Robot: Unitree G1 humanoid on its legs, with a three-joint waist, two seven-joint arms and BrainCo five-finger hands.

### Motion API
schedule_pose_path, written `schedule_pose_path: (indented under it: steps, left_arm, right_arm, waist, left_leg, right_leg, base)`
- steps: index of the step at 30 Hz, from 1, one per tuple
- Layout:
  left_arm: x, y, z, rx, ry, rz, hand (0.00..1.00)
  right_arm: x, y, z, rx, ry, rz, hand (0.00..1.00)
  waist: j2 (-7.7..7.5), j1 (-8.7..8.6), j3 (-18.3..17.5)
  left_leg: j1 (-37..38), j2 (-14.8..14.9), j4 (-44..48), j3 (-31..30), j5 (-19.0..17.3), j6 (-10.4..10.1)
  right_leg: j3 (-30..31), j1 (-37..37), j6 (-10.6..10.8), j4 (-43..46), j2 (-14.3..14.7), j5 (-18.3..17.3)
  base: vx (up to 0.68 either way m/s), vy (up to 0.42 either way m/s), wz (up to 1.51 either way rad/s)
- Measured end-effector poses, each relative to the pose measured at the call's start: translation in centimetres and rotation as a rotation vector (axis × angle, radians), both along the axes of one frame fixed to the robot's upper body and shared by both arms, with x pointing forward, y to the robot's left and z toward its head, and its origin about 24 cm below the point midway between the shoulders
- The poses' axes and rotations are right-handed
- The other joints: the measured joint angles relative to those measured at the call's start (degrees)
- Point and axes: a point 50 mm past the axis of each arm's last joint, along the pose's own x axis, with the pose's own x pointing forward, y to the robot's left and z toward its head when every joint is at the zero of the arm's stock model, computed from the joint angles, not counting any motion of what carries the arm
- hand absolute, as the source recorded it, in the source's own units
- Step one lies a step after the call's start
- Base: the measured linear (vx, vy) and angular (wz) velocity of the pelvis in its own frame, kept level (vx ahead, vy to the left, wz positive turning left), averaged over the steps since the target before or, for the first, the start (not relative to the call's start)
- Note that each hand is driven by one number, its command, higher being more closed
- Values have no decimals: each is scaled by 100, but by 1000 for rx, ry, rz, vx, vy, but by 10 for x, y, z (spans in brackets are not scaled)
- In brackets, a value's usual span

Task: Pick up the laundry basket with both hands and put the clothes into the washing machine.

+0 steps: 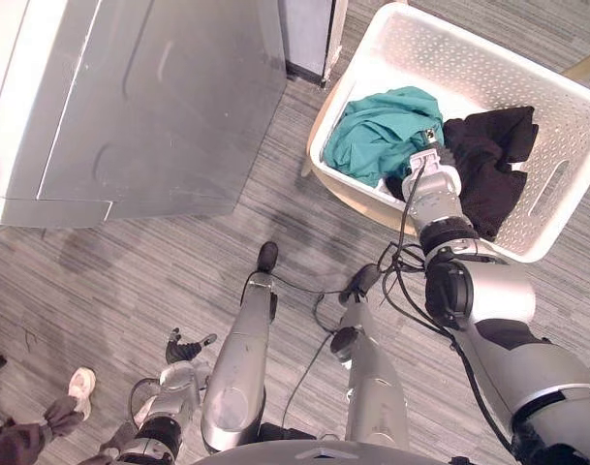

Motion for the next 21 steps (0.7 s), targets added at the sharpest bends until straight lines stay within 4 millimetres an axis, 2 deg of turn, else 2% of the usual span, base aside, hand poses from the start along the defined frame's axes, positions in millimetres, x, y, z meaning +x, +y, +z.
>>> schedule_pose_path:
  steps: [5, 8, 12, 13, 15, 18, 21]
  left_arm:
    - [1, 1, 0, 4, 0, -2, 0]
    - [0, 2, 0, 6, 6, -2, 0]
    - [-1, 6, -1, 16, 14, -1, 0]
    - [-2, 8, -1, 20, 17, 1, 0]
    - [-2, 10, -1, 23, 20, 7, 0]
    - [-2, 15, -1, 32, 22, 12, 0]
    - [-3, 17, -1, 34, 22, 18, 0]
  right_arm:
    - [1, 8, -1, 66, -31, -1, 100]
    - [1, 24, -4, 97, -69, 31, 100]
    - [1, 70, -8, 100, -103, 133, 100]
    - [0, 87, -8, 118, -114, 169, 100]
    - [-1, 103, -5, 127, -143, 199, 100]
    - [-3, 117, 7, 136, -206, 228, 100]
    - [-5, 123, 20, 112, -261, 250, 100]
  waist:
    - [-1, -40, 0]
    - [-16, -56, -3]
    - [-78, -143, 1]
    - [-107, -165, 4]
    - [-173, -171, 9]
    - [-300, -183, 2]
    - [-339, -193, 2]
  left_leg:
    - [25, 6, 1, 19, 0, -1]
    - [78, 13, 1, 39, 1, -1]
    - [140, 70, -7, 103, -11, -15]
    - [192, 106, -3, 149, -30, -36]
    - [256, 145, -26, 169, -41, -51]
    - [344, 177, -137, 182, -13, -91]
    - [383, 192, -196, 178, 32, -120]
  right_leg:
    - [17, 19, -1, -6, 4, 2]
    - [52, 41, -34, -5, 9, 29]
    - [141, 46, -43, -25, 46, 66]
    - [165, 100, -51, -63, 84, 75]
    - [179, 181, -55, -147, 135, 78]
    - [195, 219, -50, -184, 168, 72]
    - [192, 232, -52, -183, 183, 74]
  base:
    - [0, 0, 0]
    - [3, 2, -3]
    - [2, -11, -13]
    - [3, -22, -11]
    - [3, -29, -8]
    - [-1, -10, -2]
    - [0, 0, 0]
